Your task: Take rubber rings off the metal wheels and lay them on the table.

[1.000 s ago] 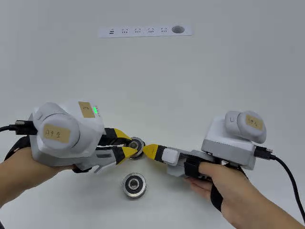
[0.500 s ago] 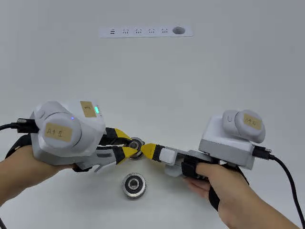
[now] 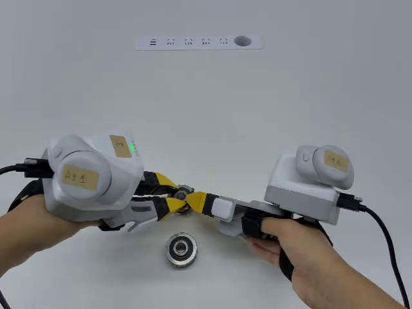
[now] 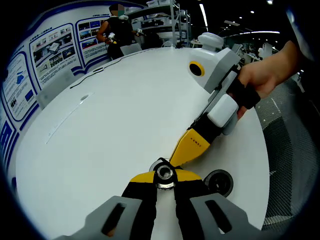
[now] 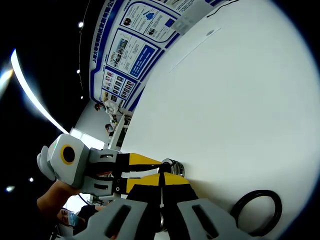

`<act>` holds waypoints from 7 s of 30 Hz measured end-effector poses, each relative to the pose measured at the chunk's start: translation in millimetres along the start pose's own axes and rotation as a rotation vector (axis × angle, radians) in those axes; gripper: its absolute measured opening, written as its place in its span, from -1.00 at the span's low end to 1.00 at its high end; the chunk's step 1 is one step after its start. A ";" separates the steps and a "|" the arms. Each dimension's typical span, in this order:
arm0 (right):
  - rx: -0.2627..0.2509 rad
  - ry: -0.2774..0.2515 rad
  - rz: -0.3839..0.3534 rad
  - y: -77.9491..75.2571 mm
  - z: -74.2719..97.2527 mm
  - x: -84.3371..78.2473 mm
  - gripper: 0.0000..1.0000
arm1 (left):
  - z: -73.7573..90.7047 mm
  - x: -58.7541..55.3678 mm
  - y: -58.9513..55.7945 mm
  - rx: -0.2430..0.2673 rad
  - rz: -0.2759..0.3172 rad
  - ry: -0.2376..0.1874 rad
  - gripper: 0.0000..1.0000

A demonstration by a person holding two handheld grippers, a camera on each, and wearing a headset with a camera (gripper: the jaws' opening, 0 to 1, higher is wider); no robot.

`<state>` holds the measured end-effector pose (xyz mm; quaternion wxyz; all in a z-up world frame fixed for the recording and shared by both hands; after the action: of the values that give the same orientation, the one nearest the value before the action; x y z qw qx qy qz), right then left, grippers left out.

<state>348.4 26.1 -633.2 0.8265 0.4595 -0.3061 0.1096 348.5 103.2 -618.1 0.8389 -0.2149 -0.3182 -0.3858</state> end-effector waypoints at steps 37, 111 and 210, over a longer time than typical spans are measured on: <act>0.097 0.013 0.035 15.8 5.4 0.4 -0.99 | 0.0 -0.3 0.9 -0.001 0.002 -0.006 -0.75; -0.072 -0.151 -0.176 -23.5 73.8 20.4 -0.97 | 49.1 2.0 -9.3 0.110 0.050 -0.140 -0.41; -0.385 -0.140 0.600 -38.8 185.5 -1.5 0.09 | 115.7 -38.8 -41.2 0.288 0.211 -0.392 0.72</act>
<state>290.0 -148.5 -588.6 0.8059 0.1916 -0.4983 0.2560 254.3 168.0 -559.0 0.8188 -0.1959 -0.5020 -0.1979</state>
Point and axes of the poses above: the centre of the closed fingertips' face, and the gripper's own axes: z roughly backward along the fingers, y roughly to its left, x roughly out of its top, the point moved 5 cm from there along z, roughly backward along the fingers, and after that the axes turned 14 degrees about z, right-handed, at the moved point
